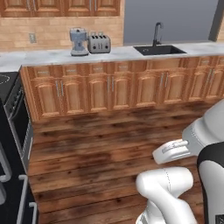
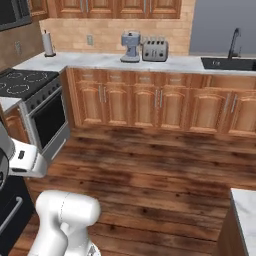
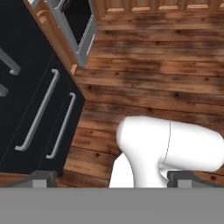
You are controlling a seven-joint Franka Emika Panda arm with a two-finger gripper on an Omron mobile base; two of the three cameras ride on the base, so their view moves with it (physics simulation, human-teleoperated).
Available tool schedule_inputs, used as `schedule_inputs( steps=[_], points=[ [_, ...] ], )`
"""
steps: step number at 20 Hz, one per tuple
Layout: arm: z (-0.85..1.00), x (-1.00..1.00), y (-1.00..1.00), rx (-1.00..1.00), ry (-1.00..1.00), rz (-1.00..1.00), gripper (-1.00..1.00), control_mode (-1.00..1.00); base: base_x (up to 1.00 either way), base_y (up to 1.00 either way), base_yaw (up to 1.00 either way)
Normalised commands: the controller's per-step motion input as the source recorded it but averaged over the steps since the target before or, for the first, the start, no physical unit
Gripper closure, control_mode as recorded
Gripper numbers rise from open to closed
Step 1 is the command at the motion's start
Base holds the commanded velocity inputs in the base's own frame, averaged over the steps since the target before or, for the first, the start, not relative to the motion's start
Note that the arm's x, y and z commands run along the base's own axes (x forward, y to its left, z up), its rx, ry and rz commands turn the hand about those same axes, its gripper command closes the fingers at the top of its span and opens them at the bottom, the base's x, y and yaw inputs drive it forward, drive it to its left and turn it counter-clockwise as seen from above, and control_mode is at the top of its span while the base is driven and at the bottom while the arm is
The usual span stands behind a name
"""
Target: Four empty soda cans are scattered around the kitchen. Gather all the cans and cluster them next to the stove for recycling.
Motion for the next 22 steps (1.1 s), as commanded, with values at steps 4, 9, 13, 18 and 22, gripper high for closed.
schedule_inputs(
  steps=[4, 9, 13, 18, 22],
  points=[
    [0.0, 0.0, 0.0, 0.0, 0.0, 0.0, -1.0, 1.0, -0.72, 0.0, -0.21],
    [0.0, 0.0, 0.0, 0.0, 0.0, 0.0, -1.0, 1.0, -0.93, -0.04, -0.17],
    [0.0, 0.0, 0.0, 0.0, 0.0, 0.0, -1.0, 1.0, -0.86, -0.01, -0.1],
    [0.0, 0.0, 0.0, 0.0, 0.0, 0.0, -1.0, 1.0, -0.82, -0.13, -0.09],
    [0.0, 0.0, 0.0, 0.0, 0.0, 0.0, -1.0, 1.0, -0.78, -0.12, -0.08]
  ],
)
